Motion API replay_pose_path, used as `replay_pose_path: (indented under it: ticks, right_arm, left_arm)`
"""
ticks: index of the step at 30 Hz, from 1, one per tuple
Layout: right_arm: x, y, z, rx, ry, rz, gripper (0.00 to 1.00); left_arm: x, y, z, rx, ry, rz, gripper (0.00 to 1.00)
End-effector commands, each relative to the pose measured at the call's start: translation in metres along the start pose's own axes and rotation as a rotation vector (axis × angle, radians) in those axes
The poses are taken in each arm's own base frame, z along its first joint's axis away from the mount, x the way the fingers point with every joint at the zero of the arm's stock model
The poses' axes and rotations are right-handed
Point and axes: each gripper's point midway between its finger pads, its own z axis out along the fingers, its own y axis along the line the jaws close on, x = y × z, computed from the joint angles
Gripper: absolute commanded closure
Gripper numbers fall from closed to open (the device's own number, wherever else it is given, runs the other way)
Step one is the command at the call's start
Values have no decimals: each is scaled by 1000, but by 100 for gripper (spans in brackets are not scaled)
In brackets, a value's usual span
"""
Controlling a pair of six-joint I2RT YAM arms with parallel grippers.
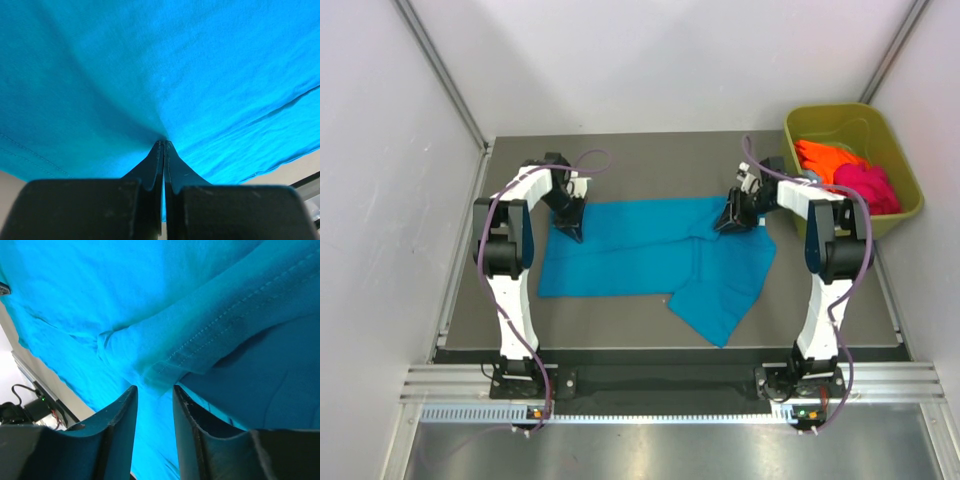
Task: Fold and stack the t-shirts
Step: Fold the tshirt
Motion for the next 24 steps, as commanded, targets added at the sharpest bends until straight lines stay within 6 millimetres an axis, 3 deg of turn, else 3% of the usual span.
replay_pose_path:
  ticks: [1,7,9,13,24]
  right_arm:
    - [-11,14,5,-35,-14,-36,66]
    - [-10,16,7,-48,-11,-41,77]
    - [-11,18,4,-50,-15,-51,89]
    - [-13,25,-5,-48,-30,-70,100]
    - [-1,57,-40,-67,-45,-105,100]
  left_arm:
    - [-9,-5,-14,-7,-33,14,100]
    - [-9,-7,-13,-2,-33,12,100]
    - [-9,-6,-13,-4,-33,12,100]
    - [-9,-6,-12,-5,-32,18,100]
    - [-12,-8,-10,12,-42,33,100]
